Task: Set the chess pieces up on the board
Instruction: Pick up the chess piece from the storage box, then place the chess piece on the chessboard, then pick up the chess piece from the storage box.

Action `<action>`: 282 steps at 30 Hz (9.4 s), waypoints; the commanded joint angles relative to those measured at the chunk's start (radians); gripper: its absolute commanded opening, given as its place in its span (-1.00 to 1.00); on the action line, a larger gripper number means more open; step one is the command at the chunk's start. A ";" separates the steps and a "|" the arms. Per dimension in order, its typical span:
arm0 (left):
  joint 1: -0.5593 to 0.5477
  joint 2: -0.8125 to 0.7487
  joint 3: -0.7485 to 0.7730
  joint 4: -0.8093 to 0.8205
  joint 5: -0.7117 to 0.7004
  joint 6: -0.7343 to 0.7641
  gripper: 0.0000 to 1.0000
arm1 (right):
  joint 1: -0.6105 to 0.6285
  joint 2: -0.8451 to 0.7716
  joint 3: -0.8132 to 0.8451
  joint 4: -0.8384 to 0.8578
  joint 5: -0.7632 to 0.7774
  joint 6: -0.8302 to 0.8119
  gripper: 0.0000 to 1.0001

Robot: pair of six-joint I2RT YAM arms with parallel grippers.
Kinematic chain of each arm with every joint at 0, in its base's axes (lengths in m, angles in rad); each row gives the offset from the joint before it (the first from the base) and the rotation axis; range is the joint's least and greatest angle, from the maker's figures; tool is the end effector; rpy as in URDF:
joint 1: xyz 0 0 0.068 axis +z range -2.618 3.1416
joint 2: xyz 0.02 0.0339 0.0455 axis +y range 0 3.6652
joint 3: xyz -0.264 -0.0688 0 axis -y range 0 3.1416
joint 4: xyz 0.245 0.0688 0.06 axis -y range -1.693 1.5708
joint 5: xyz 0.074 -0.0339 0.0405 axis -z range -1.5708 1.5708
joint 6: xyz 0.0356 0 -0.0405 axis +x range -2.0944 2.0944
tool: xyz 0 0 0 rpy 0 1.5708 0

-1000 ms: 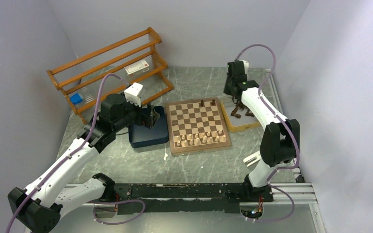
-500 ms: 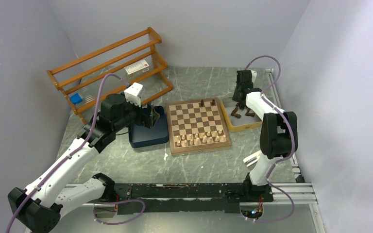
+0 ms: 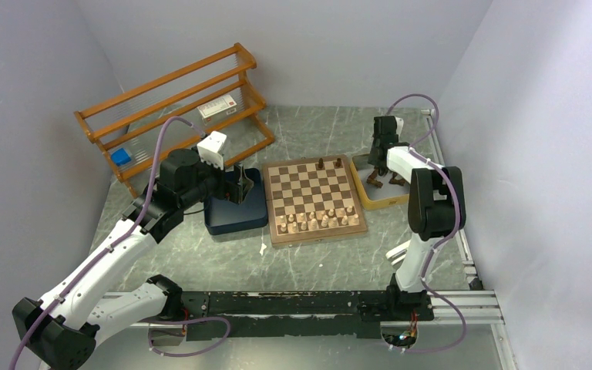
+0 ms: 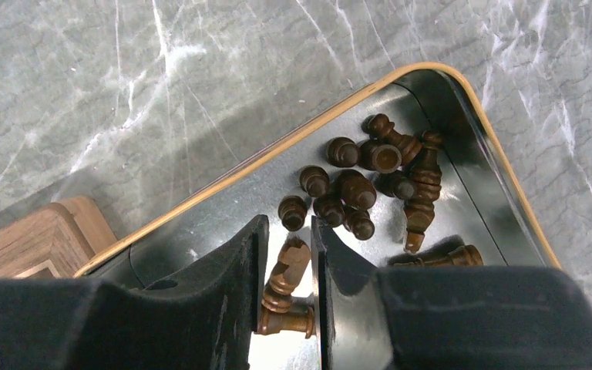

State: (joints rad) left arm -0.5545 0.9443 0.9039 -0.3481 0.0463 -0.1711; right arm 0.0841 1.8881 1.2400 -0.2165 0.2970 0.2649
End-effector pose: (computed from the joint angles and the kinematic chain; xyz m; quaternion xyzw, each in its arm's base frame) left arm 0.1809 -0.1140 0.3359 0.1708 0.8124 -0.2157 0.5141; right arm 0.4035 0.0236 0.1821 0.1347 0.9196 -0.0773 0.3609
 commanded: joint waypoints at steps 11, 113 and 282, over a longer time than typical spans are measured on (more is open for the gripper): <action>-0.007 -0.009 -0.010 0.016 -0.012 0.013 0.95 | -0.020 0.053 0.034 0.049 -0.003 -0.028 -0.46; -0.008 -0.007 -0.010 0.021 0.005 0.012 0.96 | 0.310 -0.002 -0.023 0.006 0.060 0.065 -0.71; -0.007 0.010 -0.010 0.023 0.004 0.015 0.95 | -0.081 0.041 0.044 -0.004 0.012 0.031 -0.68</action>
State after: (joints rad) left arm -0.5545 0.9546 0.9035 -0.3481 0.0471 -0.1677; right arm 0.0113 1.9312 1.2827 -0.2070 0.2966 0.2878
